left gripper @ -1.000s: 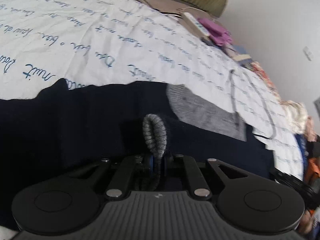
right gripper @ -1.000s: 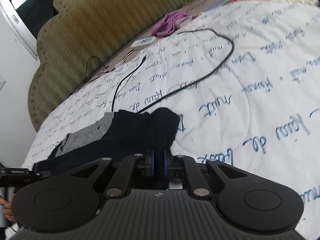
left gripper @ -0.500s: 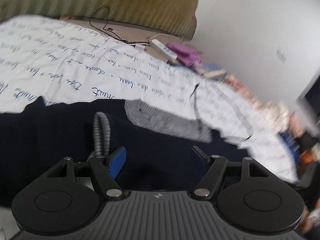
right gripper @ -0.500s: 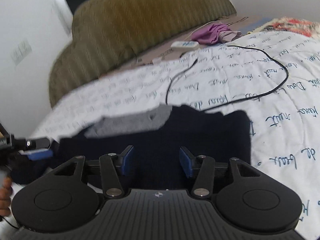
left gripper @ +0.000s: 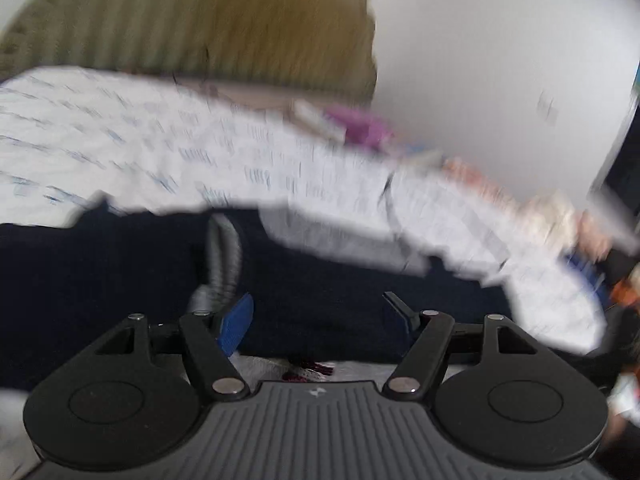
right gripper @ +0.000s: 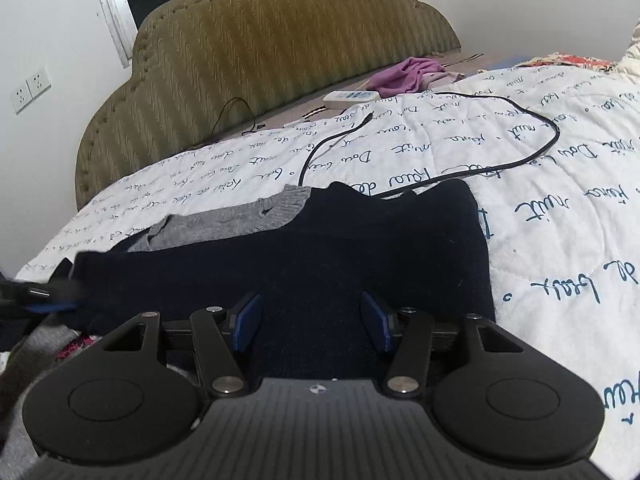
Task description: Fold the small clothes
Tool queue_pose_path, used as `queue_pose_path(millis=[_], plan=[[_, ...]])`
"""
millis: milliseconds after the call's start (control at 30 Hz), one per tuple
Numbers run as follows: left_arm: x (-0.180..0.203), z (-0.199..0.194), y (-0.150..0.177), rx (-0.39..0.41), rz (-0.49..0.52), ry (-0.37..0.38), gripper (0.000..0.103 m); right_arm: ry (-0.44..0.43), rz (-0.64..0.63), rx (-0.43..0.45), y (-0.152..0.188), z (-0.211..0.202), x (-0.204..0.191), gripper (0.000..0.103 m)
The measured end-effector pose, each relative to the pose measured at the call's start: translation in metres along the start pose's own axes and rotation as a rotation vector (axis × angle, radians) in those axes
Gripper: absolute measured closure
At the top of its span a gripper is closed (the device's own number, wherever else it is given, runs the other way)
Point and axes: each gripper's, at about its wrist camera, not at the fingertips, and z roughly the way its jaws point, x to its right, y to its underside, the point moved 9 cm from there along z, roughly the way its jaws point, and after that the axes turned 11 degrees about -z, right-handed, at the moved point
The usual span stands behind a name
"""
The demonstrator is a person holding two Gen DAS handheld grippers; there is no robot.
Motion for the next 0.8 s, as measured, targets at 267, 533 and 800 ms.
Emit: queue_pose_path(millis=[267,533,800], plan=[[-0.186,-0.181,-0.033,0.486,-0.588,-0.288,0.023,-0.018,0.027,0.009,0.0,0.0,0.003,0.044],[-0.299,-0.206,-0.025,0.6,-1.097,-0.212,0.023,-0.033,0.061,0.019,0.001,-0.001,0.005,0.044],[-0.311,-0.191,-0.039,0.602,-1.05,-0.323,0.054,-0.052,0.094,0.028,0.001,-0.002,0.009,0.044]])
